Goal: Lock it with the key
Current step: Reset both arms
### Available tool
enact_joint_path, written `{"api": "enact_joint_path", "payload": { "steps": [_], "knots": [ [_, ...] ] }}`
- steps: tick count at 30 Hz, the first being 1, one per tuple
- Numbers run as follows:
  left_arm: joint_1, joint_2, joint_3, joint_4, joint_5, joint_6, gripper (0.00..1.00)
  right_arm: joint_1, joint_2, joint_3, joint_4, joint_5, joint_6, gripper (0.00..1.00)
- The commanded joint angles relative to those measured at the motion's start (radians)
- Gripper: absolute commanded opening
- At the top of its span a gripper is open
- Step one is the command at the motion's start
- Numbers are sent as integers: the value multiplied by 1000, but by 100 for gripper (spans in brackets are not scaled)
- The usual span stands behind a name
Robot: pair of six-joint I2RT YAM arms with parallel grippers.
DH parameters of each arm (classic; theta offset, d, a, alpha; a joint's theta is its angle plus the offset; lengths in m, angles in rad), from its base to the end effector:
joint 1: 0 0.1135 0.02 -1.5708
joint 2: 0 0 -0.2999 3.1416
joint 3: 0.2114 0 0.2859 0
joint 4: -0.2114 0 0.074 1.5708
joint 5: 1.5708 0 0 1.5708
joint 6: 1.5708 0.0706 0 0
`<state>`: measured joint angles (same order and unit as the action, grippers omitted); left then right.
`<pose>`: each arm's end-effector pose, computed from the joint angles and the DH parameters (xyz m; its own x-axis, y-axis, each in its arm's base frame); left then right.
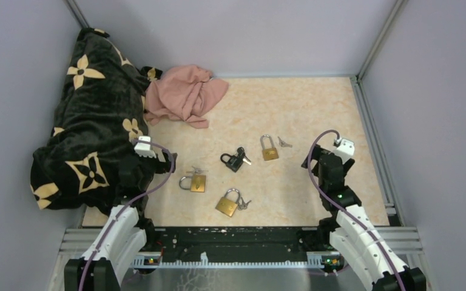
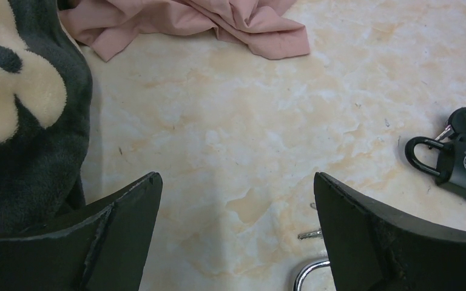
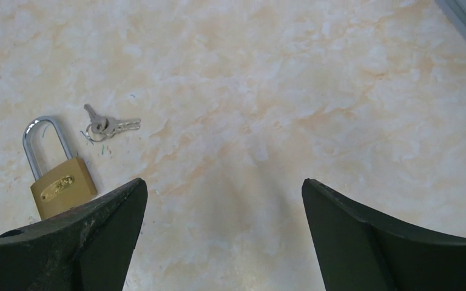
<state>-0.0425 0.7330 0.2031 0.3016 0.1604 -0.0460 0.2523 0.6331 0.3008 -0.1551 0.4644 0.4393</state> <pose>0.2079 -0.0201 0.1921 -0.2350 -0.0354 -0.9714 0.1868 0.9791 -0.0809 0.1853 0.0151 0.1922 -0.3424 0.3044 -0.8889 0.3377 0.9227 0.1859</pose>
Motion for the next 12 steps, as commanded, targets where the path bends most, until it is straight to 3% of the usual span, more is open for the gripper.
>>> {"api": "enact_joint_path", "payload": {
  "steps": [1,12],
  "knots": [
    [9,6,-30,93,36,75,99,0,-48,-10,54,50,7,98],
    [14,18,-36,95,46,72,99,0,-61,-15,51,66,22,98]
  ]
}}
